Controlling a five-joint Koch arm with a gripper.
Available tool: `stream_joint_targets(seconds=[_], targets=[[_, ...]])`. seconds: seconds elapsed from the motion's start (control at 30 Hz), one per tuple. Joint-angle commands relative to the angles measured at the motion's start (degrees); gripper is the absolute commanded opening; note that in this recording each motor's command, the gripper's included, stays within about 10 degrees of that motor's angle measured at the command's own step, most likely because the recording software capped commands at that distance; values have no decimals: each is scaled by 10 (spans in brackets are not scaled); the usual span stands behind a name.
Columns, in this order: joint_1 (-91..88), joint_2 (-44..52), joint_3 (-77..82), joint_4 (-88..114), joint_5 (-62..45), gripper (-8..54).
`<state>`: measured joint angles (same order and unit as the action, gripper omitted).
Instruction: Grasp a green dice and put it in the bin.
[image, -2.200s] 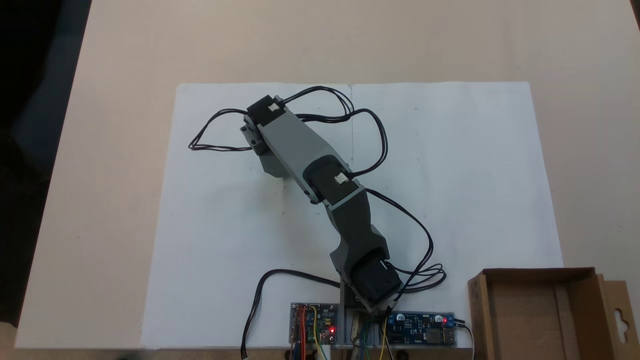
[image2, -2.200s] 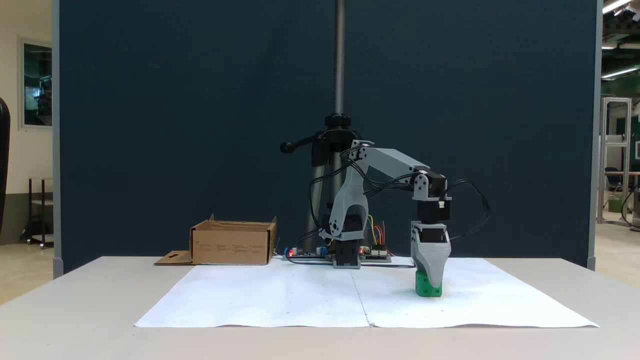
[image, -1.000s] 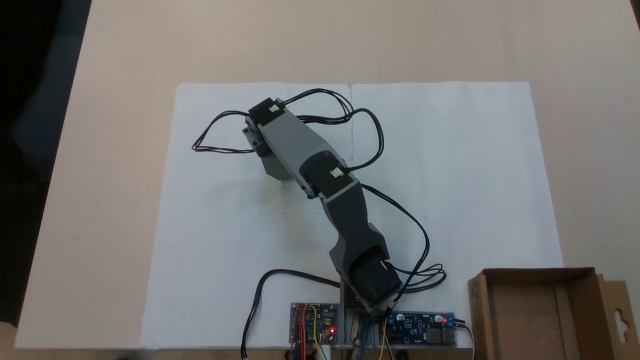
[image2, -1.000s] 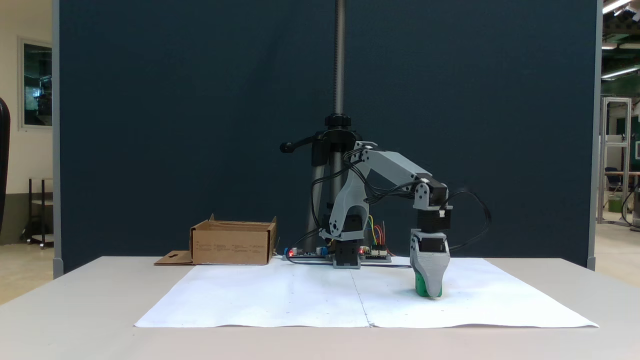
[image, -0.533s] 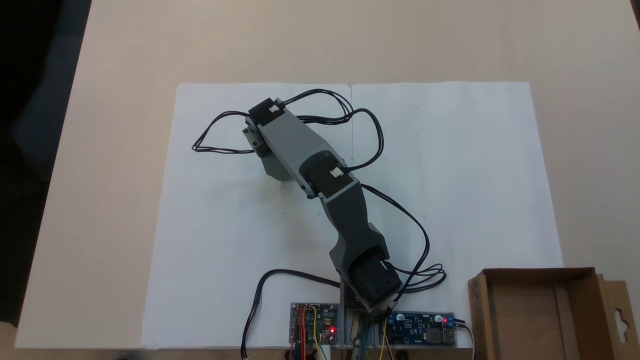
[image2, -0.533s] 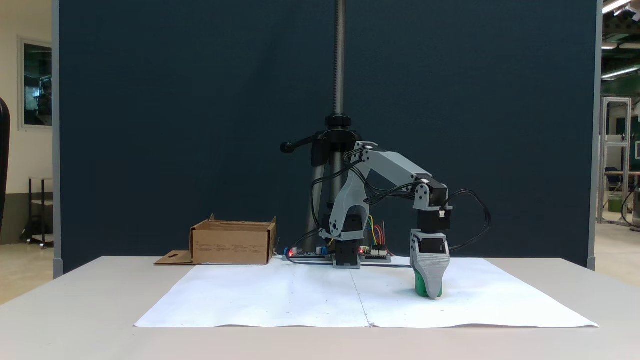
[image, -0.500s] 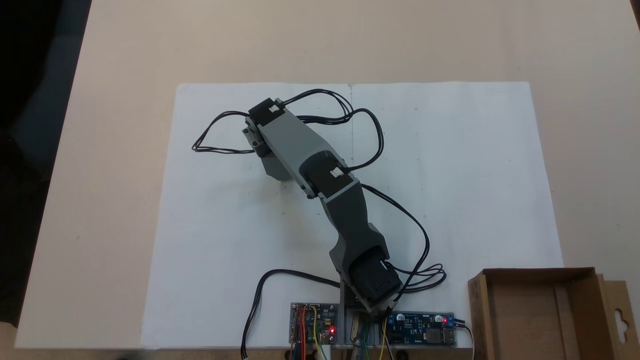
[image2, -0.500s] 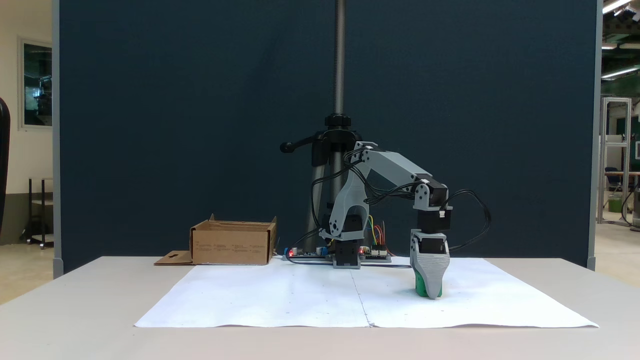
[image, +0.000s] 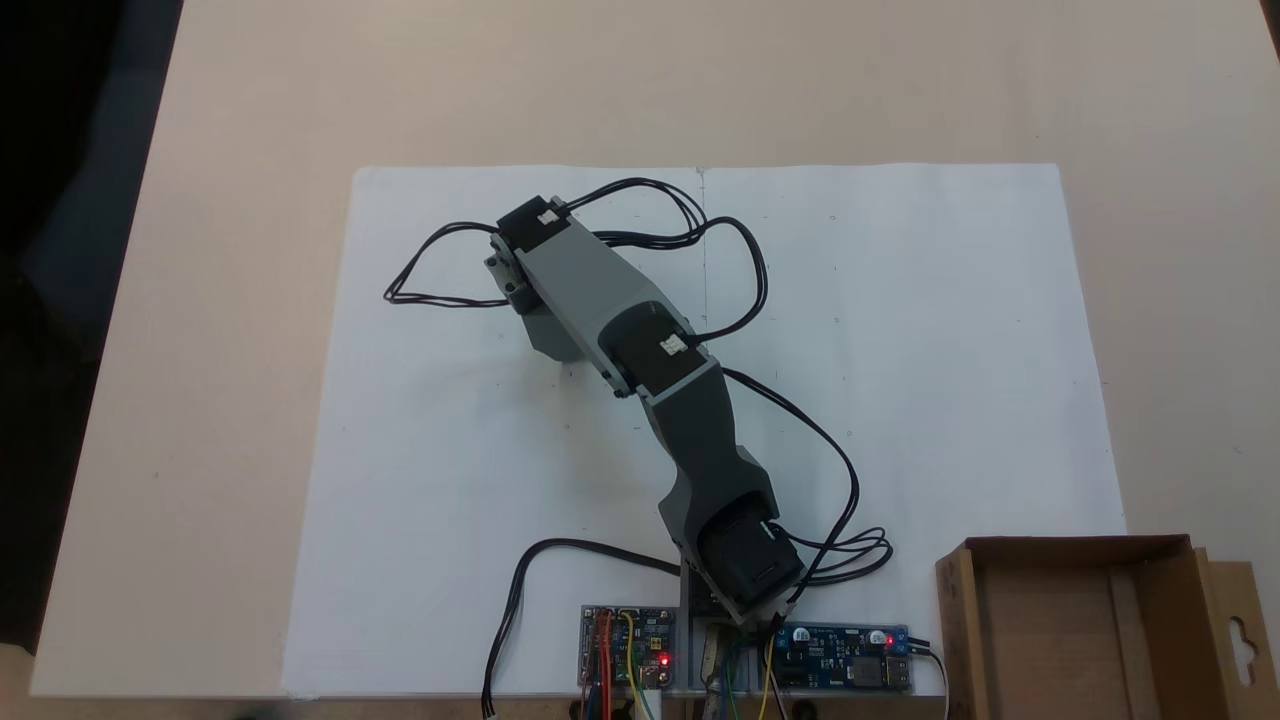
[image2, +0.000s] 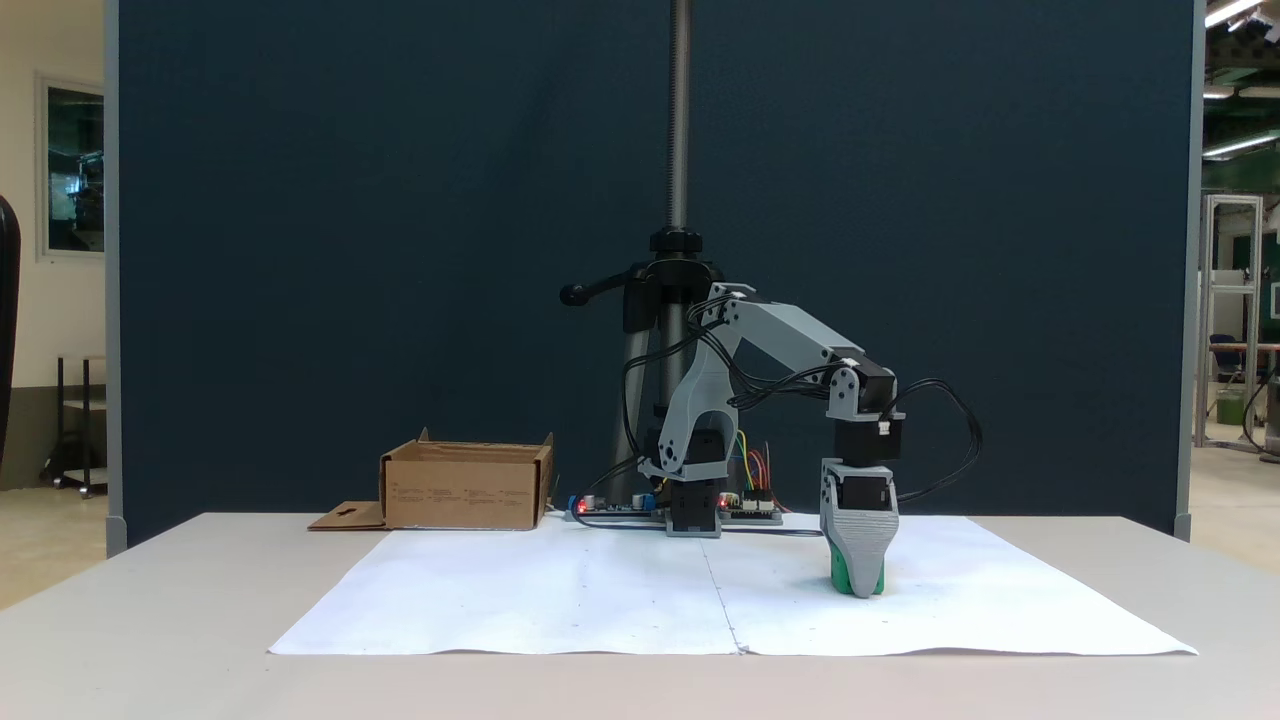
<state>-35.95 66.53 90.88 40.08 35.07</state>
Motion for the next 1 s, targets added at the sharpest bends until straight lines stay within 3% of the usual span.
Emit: stream_joint_targets(seconds=[0.0,0.27,0.43,0.53,0.97], targets=[[-7,10,1,-10,40,301],[-6,12,5,-10,40,215],[-5,16,8,-10,40,207],[-1,34,16,-11,40,127],[128,134,27,-24,37,123]])
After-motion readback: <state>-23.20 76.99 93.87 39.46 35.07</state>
